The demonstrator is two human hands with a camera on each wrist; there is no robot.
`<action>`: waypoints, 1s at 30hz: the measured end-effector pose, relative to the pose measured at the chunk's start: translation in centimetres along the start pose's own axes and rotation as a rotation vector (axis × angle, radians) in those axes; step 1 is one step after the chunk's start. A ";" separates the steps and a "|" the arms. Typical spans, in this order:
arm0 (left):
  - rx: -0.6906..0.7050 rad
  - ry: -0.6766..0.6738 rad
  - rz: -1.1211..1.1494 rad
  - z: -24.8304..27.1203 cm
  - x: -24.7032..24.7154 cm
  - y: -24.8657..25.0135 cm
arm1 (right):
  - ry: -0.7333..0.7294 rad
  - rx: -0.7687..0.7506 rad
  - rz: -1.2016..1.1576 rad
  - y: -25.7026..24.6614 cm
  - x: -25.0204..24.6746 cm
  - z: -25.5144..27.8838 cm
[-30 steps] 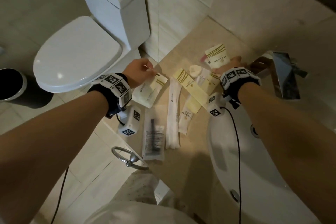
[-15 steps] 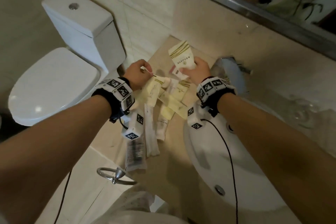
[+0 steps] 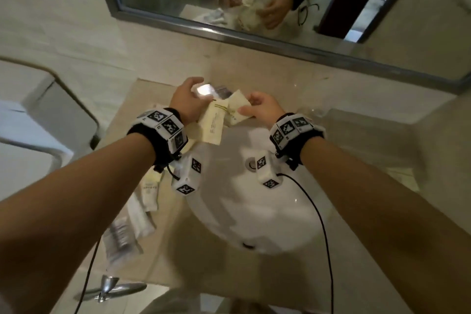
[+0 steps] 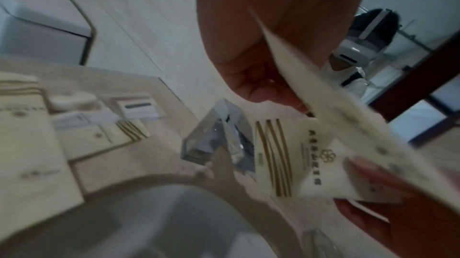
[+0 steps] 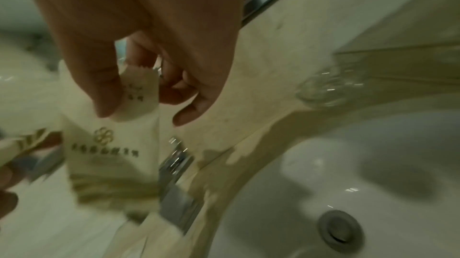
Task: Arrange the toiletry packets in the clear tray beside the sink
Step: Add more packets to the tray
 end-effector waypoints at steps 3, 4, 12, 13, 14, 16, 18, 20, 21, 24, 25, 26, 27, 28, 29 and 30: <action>0.064 -0.116 -0.045 0.7 5.1 2.4 | 0.031 0.070 -0.065 2.6 -4.6 2.4; 0.077 -0.163 -0.076 1.0 6.8 3.0 | 0.047 0.078 -0.077 3.3 -5.9 3.0; 0.139 -0.534 -0.258 5.5 22.2 6.3 | 0.282 0.129 -0.237 9.8 -17.6 9.3; 0.149 -0.569 -0.287 6.2 24.0 6.4 | 0.313 0.142 -0.243 10.9 -19.0 10.1; 0.149 -0.595 -0.305 6.6 25.5 6.3 | 0.333 0.153 -0.236 11.8 -20.0 10.8; 0.142 -0.624 -0.340 7.5 28.2 6.1 | 0.360 0.190 -0.190 13.6 -22.2 12.1; 0.159 -0.608 -0.366 7.8 30.3 6.0 | 0.380 0.237 -0.093 15.3 -24.1 13.3; 0.158 -0.580 -0.376 7.8 31.8 5.7 | 0.434 0.302 -0.026 17.6 -26.6 14.7; 0.156 -0.568 -0.379 7.7 32.6 5.6 | 0.481 0.350 -0.006 19.2 -28.1 15.5; 0.139 -0.552 -0.359 7.3 34.4 4.7 | 0.593 0.574 -0.054 24.1 -31.3 18.0; 0.130 -0.549 -0.337 7.1 34.7 4.3 | 0.602 0.633 -0.085 25.5 -31.8 18.7; 0.118 -0.543 -0.317 6.9 34.8 4.0 | 0.596 0.669 -0.094 26.6 -32.0 19.1; 0.116 -0.534 -0.297 6.8 35.0 3.7 | 0.581 0.685 -0.102 27.3 -32.1 19.2; 0.109 -0.520 -0.291 6.7 35.1 3.5 | 0.568 0.687 -0.111 28.0 -32.2 19.2; 0.102 -0.503 -0.285 6.6 35.2 3.2 | 0.564 0.686 -0.137 28.5 -32.1 19.2; 0.084 -0.490 -0.282 6.5 35.2 2.9 | 0.567 0.691 -0.172 28.9 -31.8 19.1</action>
Point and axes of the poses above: each hand's wrist, its own z-axis away from the middle knuckle, its own x-axis out of the palm, y = z × x, the point moved 10 cm from there along -z, towards the middle knuckle
